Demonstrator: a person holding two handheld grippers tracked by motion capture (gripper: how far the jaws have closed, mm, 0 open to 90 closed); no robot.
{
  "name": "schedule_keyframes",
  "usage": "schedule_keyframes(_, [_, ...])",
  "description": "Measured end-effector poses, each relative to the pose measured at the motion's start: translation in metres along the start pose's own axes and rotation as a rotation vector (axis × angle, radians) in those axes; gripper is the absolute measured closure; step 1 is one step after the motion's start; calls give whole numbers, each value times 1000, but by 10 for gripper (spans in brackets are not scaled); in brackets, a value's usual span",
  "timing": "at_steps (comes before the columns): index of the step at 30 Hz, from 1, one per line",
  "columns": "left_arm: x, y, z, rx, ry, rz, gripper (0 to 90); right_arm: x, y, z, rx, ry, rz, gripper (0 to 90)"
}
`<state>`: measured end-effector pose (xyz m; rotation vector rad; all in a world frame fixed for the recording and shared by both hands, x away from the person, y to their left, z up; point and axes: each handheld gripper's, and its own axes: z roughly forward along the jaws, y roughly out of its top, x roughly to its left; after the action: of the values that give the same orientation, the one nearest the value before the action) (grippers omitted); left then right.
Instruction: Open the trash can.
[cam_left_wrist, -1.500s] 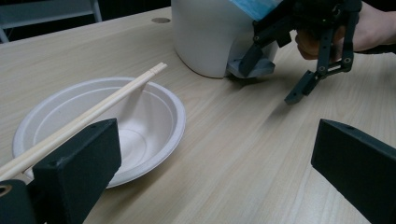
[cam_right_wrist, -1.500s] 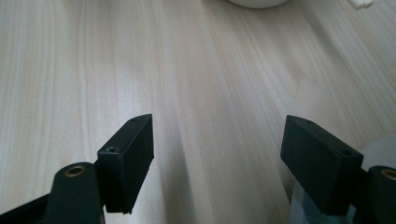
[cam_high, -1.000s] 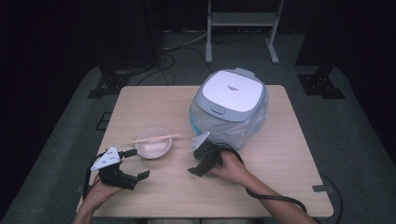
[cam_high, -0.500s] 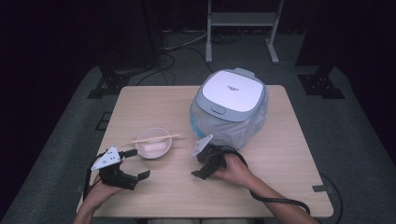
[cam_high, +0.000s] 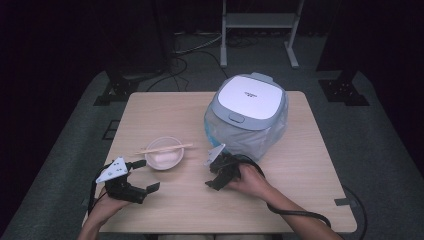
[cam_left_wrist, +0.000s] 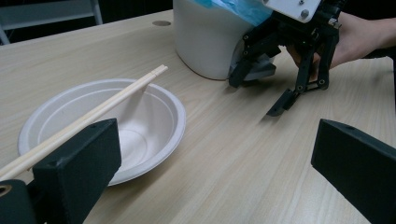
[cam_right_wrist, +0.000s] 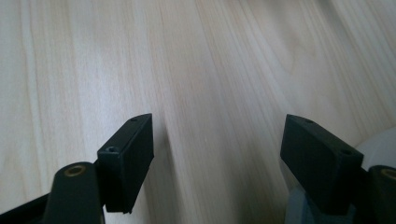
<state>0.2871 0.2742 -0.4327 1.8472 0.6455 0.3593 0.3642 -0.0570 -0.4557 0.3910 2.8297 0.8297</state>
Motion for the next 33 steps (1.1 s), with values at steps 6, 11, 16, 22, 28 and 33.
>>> schedule_keyframes(6, [-1, 0, 2, 6, -4, -1, 8, 0, -14, -9, 10, -1, 6, 266])
schedule_keyframes(11, [-1, 0, 3, 8, -6, 2, 8, 1, -27, -17, 14, -5, 2, 287])
schedule_keyframes(16, [-1, 0, 3, 10, -6, 2, 8, 1, -36, -23, 21, -10, 3, 292])
schedule_keyframes(22, [-1, 0, 5, 14, -10, 5, 8, 4, -44, -27, -15, 1, 6, 262])
schedule_keyframes(28, [-1, 1, 5, 12, -11, 4, 8, 11, -53, -35, -84, 5, 7, 269])
schedule_keyframes(33, [-2, 1, 6, 11, -12, 3, 8, 15, -70, -49, -143, -16, 53, 304])
